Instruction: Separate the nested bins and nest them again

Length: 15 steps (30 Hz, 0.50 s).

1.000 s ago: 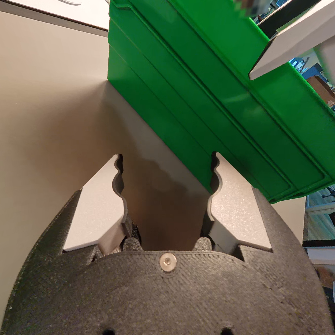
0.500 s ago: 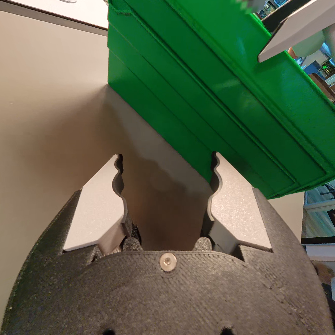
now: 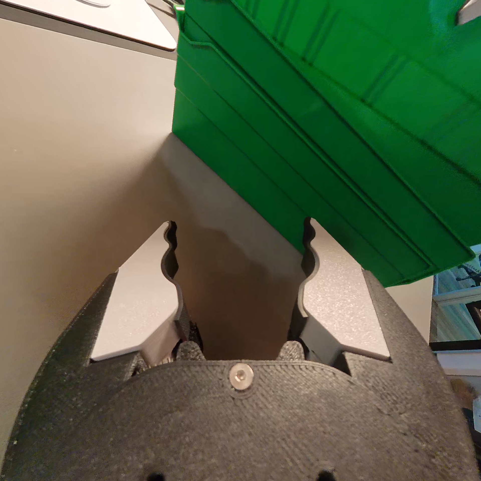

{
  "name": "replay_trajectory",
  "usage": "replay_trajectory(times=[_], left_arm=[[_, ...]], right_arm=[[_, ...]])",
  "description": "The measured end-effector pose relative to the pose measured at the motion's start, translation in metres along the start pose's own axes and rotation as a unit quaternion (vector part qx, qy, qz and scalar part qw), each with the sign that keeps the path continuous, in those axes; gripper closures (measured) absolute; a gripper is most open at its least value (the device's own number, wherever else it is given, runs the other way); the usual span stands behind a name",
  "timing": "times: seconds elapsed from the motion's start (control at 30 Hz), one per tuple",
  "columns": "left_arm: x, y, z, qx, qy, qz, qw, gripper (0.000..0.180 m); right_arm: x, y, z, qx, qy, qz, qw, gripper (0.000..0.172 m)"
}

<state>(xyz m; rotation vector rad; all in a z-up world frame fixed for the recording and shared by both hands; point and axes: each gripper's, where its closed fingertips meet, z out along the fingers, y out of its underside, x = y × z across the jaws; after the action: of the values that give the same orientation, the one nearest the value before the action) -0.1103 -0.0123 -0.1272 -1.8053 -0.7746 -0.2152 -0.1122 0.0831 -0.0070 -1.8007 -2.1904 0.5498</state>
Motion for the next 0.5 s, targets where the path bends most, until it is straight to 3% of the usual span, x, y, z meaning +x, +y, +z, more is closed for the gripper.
replay_trajectory(times=[0.03, 0.33, 0.5], left_arm=[[0.0, 0.0, 0.0, 0.0, 0.001, 0.0, 1.0, 0.083], [0.001, -0.002, -0.002, 0.003, 0.003, -0.002, 1.0, 0.083], [0.002, -0.002, -0.002, 0.004, 0.007, -0.002, 1.0, 0.083]], right_arm=[[0.002, 0.0, -0.003, 0.001, 0.006, -0.005, 1.0, 0.068], [0.016, -0.005, -0.059, 0.054, 0.004, -0.009, 0.998, 0.066], [0.056, 0.012, -0.1, 0.094, 0.011, 0.019, 0.995, 0.066]])
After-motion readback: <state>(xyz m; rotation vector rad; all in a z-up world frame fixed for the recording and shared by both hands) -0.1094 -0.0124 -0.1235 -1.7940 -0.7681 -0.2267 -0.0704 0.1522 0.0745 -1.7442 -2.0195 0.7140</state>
